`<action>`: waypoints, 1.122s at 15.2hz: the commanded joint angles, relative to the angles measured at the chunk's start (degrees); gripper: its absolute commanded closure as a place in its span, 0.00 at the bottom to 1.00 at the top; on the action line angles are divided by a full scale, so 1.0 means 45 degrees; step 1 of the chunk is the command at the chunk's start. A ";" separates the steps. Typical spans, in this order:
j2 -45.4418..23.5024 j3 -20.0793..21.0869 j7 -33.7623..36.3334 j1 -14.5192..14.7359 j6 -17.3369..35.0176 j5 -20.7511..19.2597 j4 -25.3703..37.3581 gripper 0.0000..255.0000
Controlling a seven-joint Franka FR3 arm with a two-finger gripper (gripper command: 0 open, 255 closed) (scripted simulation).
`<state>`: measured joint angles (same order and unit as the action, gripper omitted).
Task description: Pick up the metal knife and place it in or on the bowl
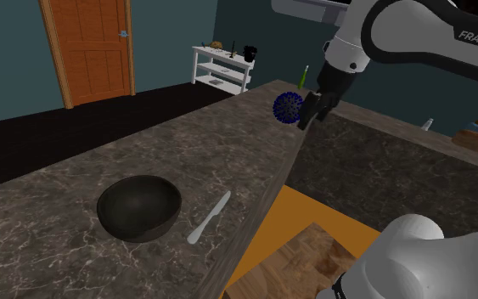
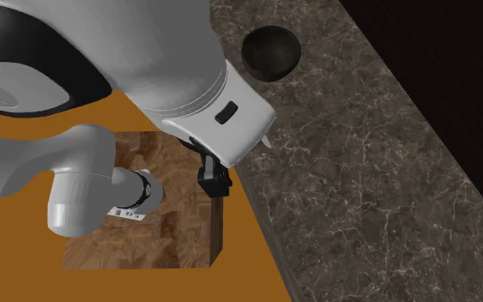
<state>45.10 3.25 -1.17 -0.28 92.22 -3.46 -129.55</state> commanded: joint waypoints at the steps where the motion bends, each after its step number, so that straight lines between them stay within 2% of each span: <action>1: 0.0000 0.0000 0.0000 0.0000 0.0000 0.0000 0.0000 0.00; 9: 0.0446 0.2138 0.5209 -0.0663 0.1831 0.1915 -0.2648 0.00; 17: -0.0821 0.4747 1.0376 -0.1268 0.4362 0.4036 -0.3911 0.00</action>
<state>43.00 22.56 41.79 -5.59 110.05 13.32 -147.16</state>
